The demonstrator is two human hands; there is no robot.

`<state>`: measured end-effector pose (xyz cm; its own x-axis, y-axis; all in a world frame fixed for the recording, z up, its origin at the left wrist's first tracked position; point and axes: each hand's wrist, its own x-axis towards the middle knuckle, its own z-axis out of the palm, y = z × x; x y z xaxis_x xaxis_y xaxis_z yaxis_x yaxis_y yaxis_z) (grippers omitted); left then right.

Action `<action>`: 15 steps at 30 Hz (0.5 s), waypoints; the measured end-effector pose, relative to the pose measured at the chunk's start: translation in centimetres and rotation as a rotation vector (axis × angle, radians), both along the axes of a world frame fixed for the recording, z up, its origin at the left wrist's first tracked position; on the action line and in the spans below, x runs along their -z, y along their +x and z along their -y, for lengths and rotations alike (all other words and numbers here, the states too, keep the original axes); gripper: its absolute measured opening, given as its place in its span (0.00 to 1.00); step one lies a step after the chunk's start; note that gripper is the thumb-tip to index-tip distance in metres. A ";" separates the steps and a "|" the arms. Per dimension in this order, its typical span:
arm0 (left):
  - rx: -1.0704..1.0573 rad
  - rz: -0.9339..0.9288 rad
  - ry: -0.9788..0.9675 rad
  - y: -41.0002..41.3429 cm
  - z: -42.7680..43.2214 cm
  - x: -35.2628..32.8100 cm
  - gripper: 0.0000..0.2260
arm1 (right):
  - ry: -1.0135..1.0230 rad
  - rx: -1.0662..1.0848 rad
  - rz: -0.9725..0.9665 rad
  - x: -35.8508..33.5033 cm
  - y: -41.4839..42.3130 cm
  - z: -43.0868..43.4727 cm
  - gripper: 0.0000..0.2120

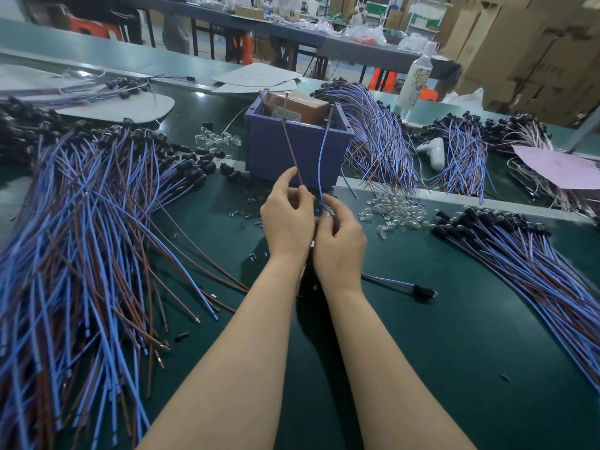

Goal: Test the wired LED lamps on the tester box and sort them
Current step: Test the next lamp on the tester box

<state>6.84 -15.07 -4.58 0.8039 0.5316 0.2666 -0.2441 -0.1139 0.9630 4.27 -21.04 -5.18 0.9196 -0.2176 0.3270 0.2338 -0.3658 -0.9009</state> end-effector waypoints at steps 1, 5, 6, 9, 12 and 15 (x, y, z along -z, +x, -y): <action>0.001 -0.001 0.002 0.0 0.0 0.0 0.15 | 0.000 0.000 0.000 0.0 0.0 0.0 0.15; 0.010 -0.004 -0.004 0.0 -0.1 -0.1 0.15 | 0.001 0.000 0.002 0.0 0.0 -0.1 0.15; 0.009 -0.005 -0.002 0.0 -0.1 -0.1 0.15 | 0.000 0.000 0.001 0.0 0.0 0.0 0.15; 0.008 -0.007 0.010 0.0 0.0 -0.1 0.15 | 0.002 0.003 0.000 0.0 0.1 -0.1 0.15; 0.012 -0.009 0.017 0.1 -0.1 -0.1 0.15 | 0.005 0.002 -0.004 0.0 0.1 -0.1 0.15; 0.019 -0.008 0.019 0.1 -0.1 -0.1 0.15 | 0.008 -0.001 -0.008 0.0 0.1 -0.1 0.15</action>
<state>6.97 -14.98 -4.45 0.8162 0.5109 0.2700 -0.2388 -0.1272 0.9627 4.33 -20.94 -5.15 0.9225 -0.2195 0.3175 0.2265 -0.3583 -0.9057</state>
